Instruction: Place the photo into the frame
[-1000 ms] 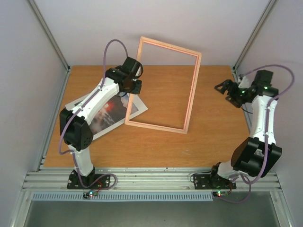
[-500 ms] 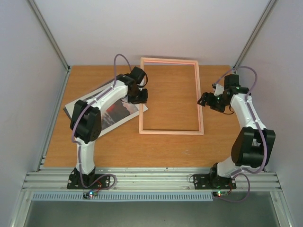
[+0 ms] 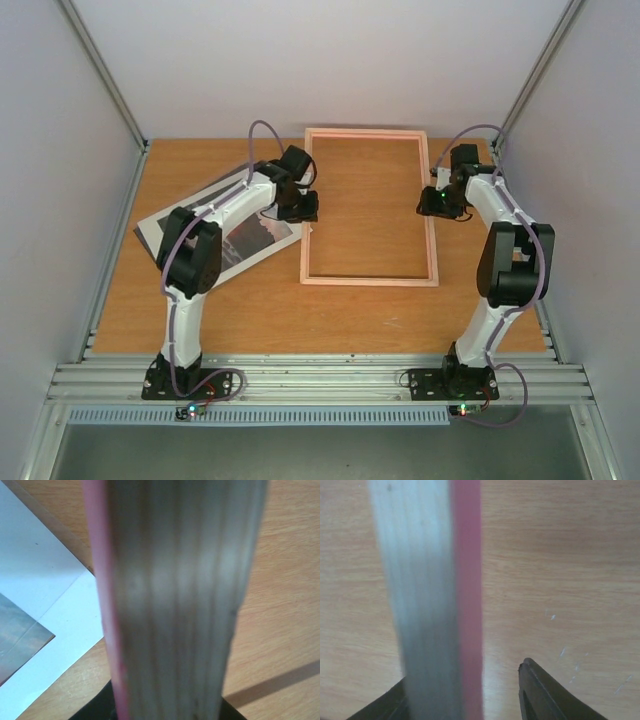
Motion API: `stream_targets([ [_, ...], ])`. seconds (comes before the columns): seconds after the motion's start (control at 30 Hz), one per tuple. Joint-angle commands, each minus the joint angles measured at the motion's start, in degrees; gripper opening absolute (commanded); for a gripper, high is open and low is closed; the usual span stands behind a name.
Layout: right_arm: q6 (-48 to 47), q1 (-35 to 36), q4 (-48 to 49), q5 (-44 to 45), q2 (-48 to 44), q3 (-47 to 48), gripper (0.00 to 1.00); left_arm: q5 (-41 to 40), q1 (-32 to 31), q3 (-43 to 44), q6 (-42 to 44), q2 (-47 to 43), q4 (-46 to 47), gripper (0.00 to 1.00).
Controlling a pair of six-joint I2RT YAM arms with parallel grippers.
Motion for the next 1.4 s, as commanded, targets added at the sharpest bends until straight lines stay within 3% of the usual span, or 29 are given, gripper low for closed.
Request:
stream_targets([
  [0.0,-0.10,1.60,0.77,3.76,0.29,1.19,0.37,-1.23,0.12,1.38,-0.03,1.46,3.74,0.00],
  [0.13,0.90,1.73,1.00,5.58,0.44,-0.60,0.15,-1.96,0.22,1.97,0.24,3.63,3.57,0.02],
  [0.2,0.54,1.64,1.04,6.44,0.27,-1.31,0.05,-1.68,0.30,2.90,0.75,4.66,3.64,0.11],
  [0.23,0.15,1.52,1.08,6.87,0.12,-1.73,0.02,-1.61,0.30,3.34,1.01,5.05,3.73,0.22],
  [0.37,-0.78,-0.42,0.33,6.76,-0.62,-2.80,0.01,-2.44,0.77,3.59,4.23,4.10,4.07,0.48],
  [0.47,-1.54,-2.42,-0.62,7.08,-1.55,-3.57,0.01,-6.28,0.99,1.44,7.66,1.35,5.97,0.61],
  [0.57,-2.19,-4.43,-0.27,7.52,-2.84,-5.33,0.01,-11.81,1.08,-2.21,14.37,-2.09,8.22,0.70],
  [0.7,-2.22,-5.12,-0.39,8.07,-3.24,-7.35,0.01,-19.92,1.10,-8.30,27.79,-6.00,9.38,0.92],
  [0.83,-1.87,-5.13,0.55,8.36,-3.83,-9.36,0.01,-26.59,1.02,-19.26,47.52,-10.70,14.94,0.99],
  [1.0,-1.26,-5.13,0.59,7.66,-3.23,-9.30,0.01,-28.24,1.00,-30.66,61.91,-15.45,20.07,0.99],
  [1.37,0.27,-5.13,1.46,7.20,-3.01,-11.14,0.01,-33.46,-0.88,-38.71,69.67,-14.04,30.00,0.99],
])
